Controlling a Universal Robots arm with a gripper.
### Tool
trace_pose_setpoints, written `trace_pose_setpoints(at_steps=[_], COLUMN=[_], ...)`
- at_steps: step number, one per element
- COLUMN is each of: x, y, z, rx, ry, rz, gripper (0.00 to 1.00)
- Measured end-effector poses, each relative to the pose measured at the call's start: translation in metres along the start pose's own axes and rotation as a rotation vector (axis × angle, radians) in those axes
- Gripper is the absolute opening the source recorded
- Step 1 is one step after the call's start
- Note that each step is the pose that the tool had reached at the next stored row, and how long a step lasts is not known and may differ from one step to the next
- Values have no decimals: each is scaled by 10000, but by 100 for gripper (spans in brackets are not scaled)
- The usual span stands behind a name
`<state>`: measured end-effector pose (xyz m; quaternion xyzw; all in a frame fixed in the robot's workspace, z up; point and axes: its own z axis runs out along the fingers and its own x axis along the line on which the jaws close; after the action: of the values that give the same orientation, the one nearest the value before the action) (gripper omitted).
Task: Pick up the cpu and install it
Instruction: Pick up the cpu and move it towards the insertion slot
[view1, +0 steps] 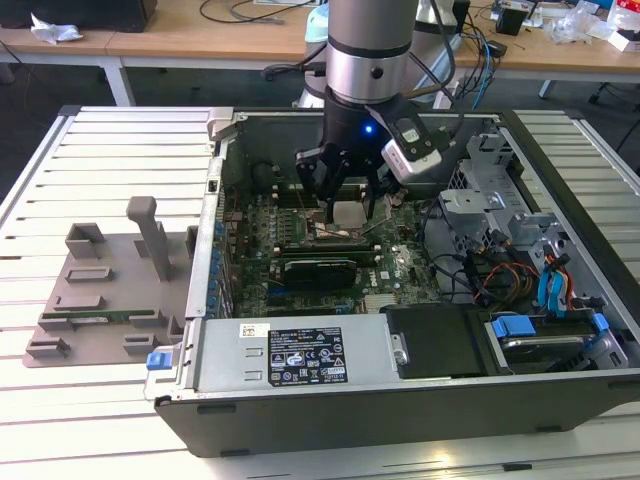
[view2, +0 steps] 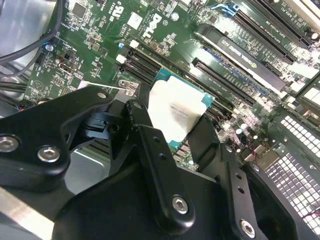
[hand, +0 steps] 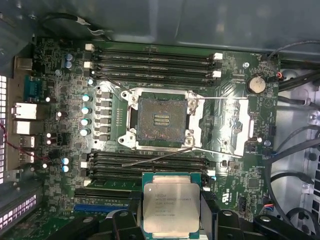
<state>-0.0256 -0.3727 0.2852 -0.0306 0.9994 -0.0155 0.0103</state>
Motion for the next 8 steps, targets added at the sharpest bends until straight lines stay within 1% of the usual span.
trace_pose_setpoints(at_steps=[8], x=[-6], y=[1], z=[48], rx=[1], ry=[0], rz=[0], gripper=[55])
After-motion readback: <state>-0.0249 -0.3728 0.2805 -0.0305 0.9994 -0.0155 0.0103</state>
